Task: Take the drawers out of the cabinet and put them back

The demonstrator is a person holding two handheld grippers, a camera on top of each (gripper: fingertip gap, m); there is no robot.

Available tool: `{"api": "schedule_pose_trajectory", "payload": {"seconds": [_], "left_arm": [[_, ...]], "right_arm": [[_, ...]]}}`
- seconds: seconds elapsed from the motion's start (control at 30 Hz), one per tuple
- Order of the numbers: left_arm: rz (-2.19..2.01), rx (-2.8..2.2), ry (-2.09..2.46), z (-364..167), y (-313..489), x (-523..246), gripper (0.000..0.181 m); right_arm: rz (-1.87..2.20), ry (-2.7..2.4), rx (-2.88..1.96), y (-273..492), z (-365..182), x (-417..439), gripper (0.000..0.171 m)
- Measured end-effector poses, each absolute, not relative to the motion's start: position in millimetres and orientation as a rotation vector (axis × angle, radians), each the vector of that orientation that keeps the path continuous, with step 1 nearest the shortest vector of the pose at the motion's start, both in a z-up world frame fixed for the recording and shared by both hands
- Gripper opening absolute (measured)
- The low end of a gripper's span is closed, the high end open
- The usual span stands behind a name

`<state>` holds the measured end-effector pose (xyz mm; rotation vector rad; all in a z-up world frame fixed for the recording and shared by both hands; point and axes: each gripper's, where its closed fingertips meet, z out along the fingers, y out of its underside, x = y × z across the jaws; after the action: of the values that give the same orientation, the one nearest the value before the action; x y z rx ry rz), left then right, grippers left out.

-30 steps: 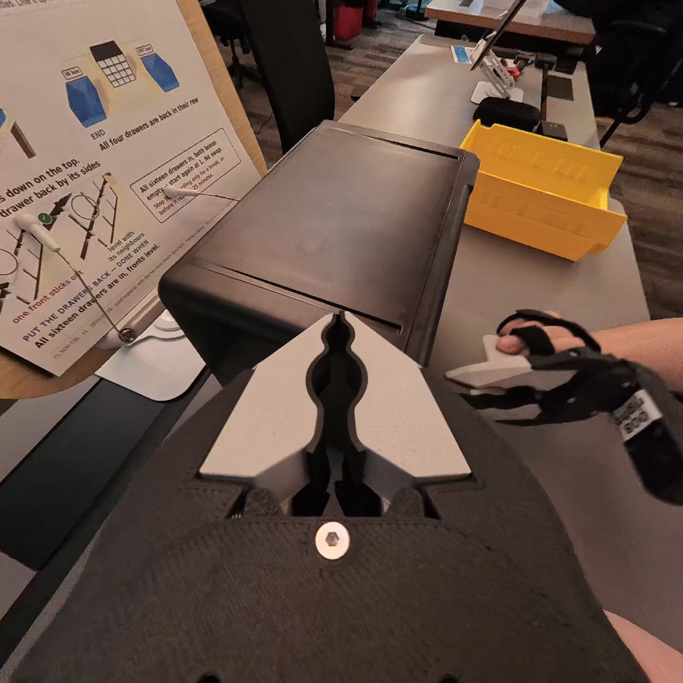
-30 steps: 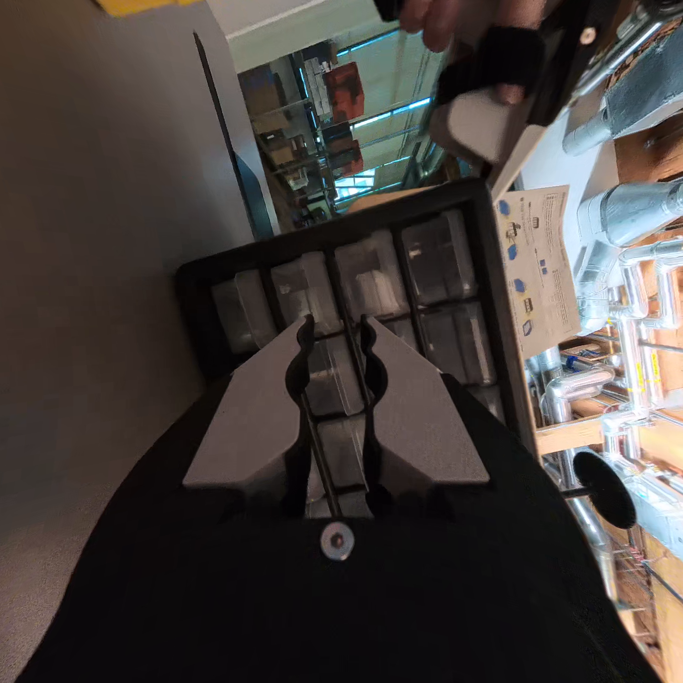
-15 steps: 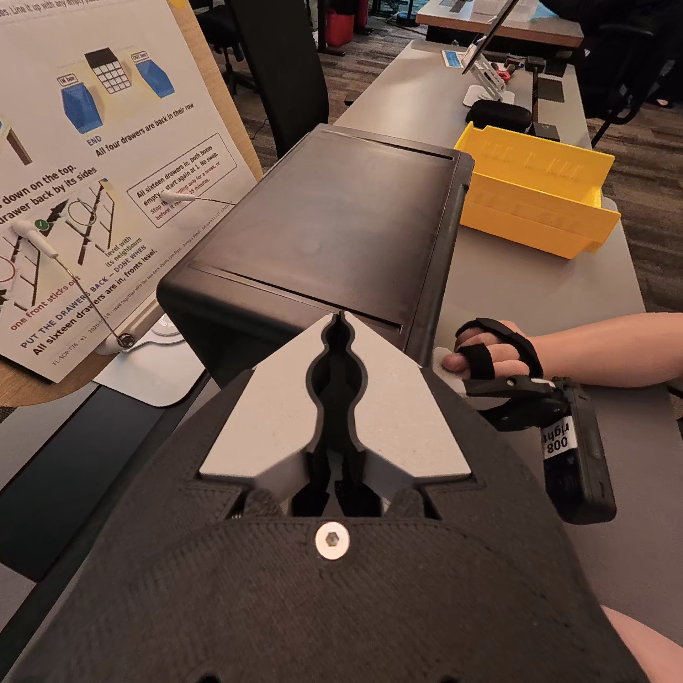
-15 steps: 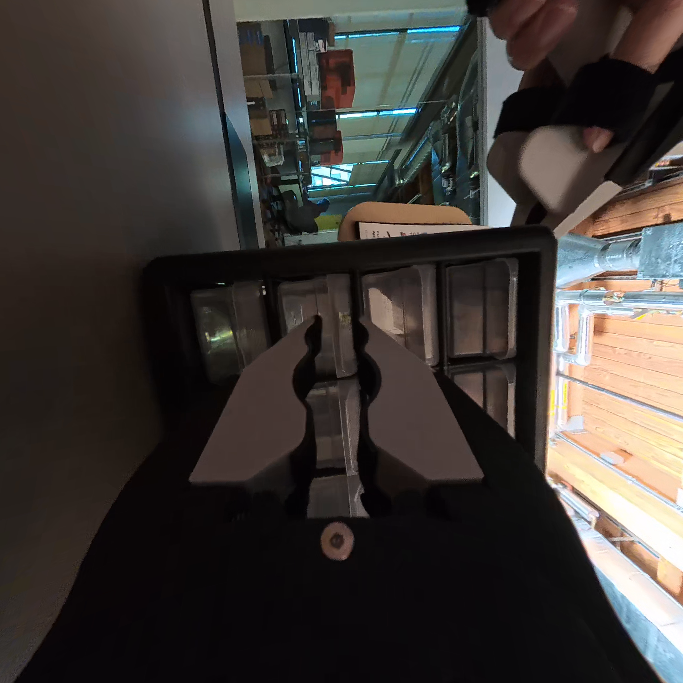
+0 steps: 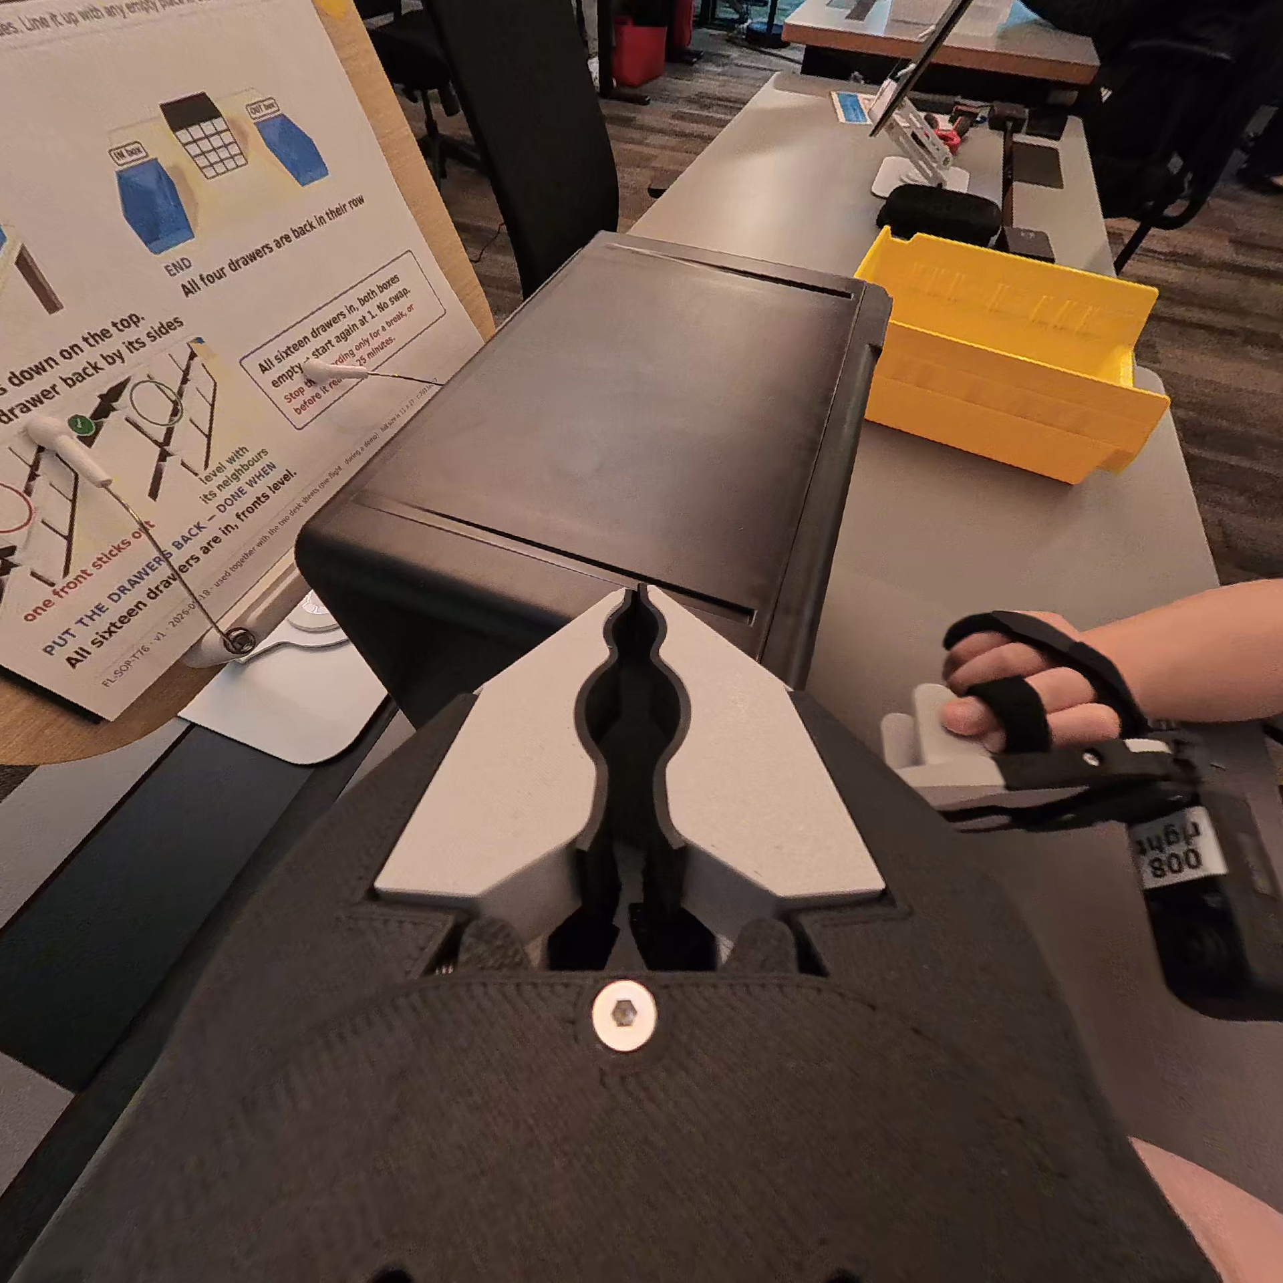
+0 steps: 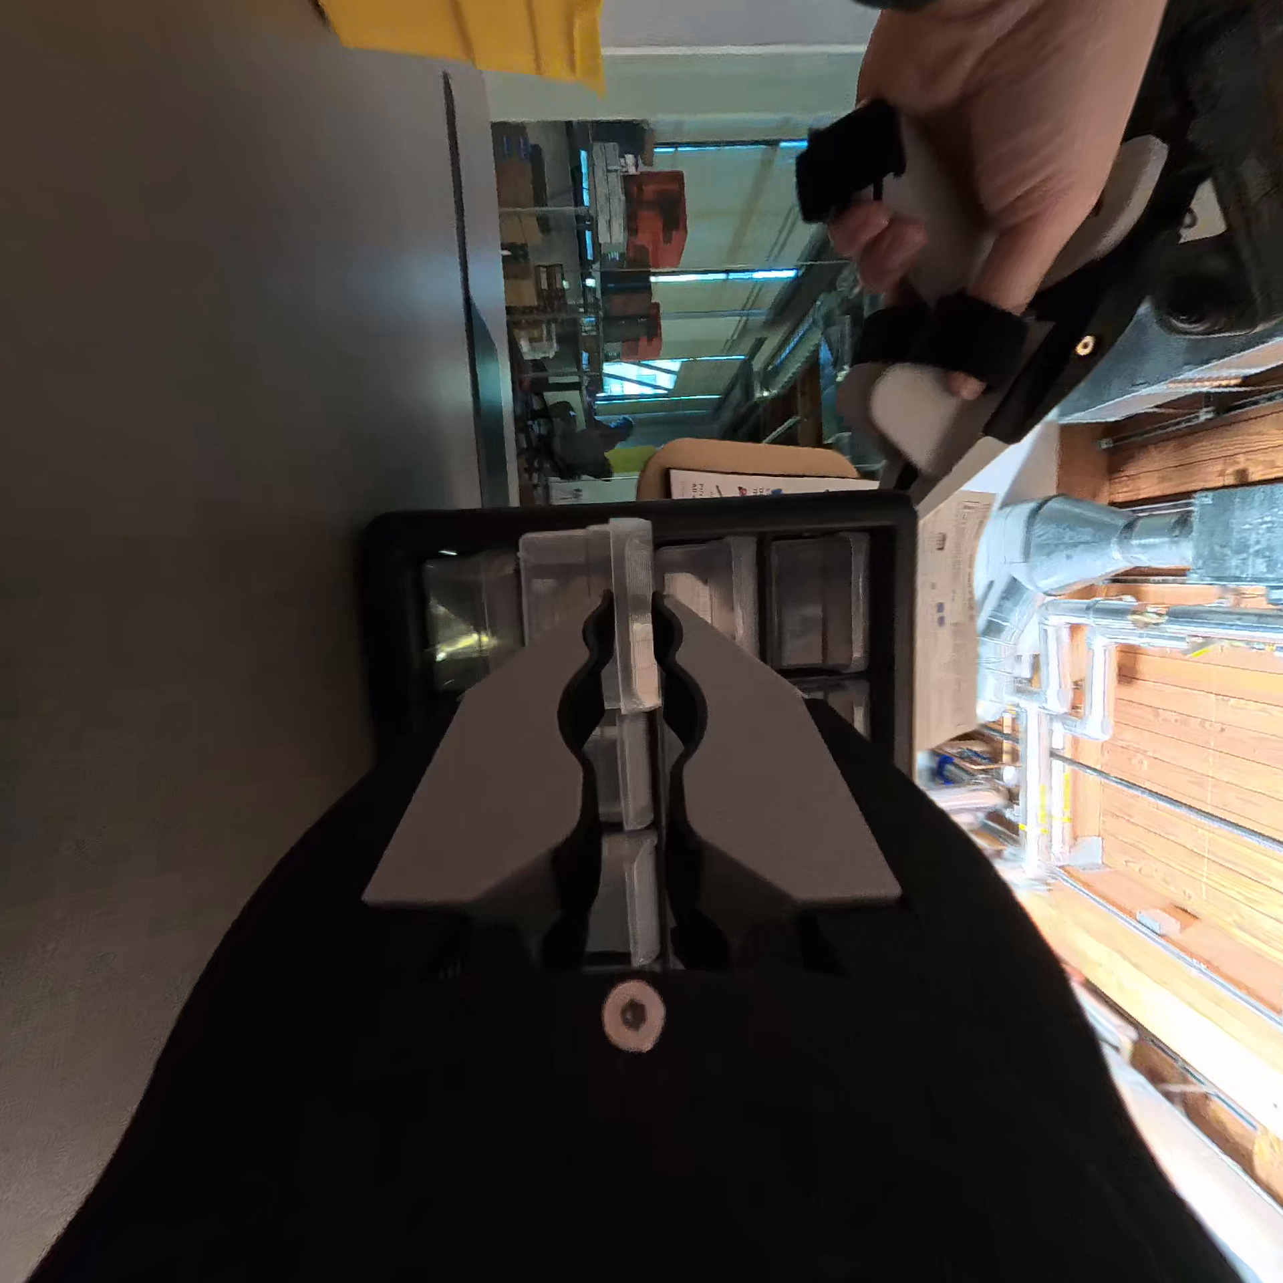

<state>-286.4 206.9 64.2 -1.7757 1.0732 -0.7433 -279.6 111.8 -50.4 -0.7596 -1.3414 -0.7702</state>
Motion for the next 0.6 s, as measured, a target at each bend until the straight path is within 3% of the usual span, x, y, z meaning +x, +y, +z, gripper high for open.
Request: {"api": "schedule_pose_trajectory", "payload": {"seconds": [0.07, 0.1, 0.23, 0.37, 0.47, 0.6], "left_arm": [[-0.738, -1.776, 1.074, 64, 207, -286, 0.000], [-0.735, -1.777, 1.075, 64, 207, -286, 0.000], [-0.719, -1.777, 1.077, 64, 207, -286, 0.000], [-0.713, -1.777, 1.077, 64, 207, -286, 0.000], [-0.717, -1.775, 1.078, 64, 207, -286, 0.000], [-0.709, -1.773, 1.084, 64, 207, -286, 0.000]], "right_arm": [[-0.665, -1.382, -0.839, 103, -54, -281, 0.014], [-0.567, -1.394, -0.872, 96, -53, -285, 0.032], [-0.294, -1.556, -1.095, 89, -52, -288, 0.035], [-0.312, -1.749, -1.279, 110, -56, -278, 0.039], [-0.271, -1.845, -1.432, 115, -70, -277, 0.039], [-0.263, -1.895, -1.499, 119, -76, -279, 0.017]]}}
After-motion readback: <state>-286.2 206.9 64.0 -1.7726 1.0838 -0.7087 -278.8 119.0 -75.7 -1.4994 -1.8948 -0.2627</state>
